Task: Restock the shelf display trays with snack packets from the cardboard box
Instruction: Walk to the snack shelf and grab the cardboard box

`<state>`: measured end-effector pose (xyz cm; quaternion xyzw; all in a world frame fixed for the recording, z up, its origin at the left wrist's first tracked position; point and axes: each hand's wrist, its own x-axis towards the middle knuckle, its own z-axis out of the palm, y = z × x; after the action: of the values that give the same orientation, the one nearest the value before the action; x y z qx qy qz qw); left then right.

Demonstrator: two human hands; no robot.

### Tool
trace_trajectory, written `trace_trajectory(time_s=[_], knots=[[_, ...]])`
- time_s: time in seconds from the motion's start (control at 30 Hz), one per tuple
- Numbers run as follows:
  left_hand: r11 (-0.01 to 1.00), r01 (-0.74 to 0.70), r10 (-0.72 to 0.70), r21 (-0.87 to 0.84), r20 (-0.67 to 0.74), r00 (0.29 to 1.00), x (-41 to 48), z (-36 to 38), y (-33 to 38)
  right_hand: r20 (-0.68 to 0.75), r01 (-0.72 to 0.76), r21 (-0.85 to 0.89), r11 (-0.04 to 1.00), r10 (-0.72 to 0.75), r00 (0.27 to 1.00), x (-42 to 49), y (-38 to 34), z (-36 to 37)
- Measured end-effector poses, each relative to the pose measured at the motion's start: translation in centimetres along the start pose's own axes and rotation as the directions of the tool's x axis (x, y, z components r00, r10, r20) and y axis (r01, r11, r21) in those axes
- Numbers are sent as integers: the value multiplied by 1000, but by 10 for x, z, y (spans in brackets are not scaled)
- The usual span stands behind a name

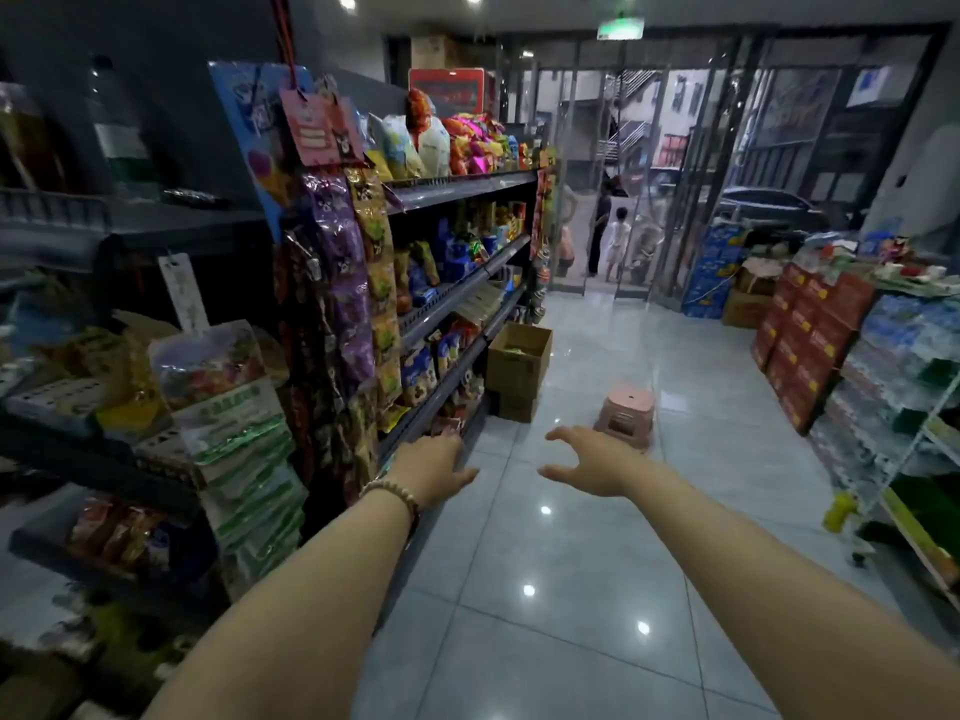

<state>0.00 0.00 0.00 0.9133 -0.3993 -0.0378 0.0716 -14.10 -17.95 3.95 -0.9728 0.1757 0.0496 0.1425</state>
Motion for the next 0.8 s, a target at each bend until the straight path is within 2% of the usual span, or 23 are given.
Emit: trace_trajectory(time_s=[0.27,0.47,0.8], knots=[[1000,14,-12,19,-96,995,126,14,23,-52,45,-22,999,-46,998,117,74,-23],[998,53,-54,-14,-55,997,259,26,10,-89,53,-97,994,-62,994,242,136,-40],[1000,4,-4,-4,-48,999,493,25,-4,-69,8,-42,999,-11,998,442,227,-82]])
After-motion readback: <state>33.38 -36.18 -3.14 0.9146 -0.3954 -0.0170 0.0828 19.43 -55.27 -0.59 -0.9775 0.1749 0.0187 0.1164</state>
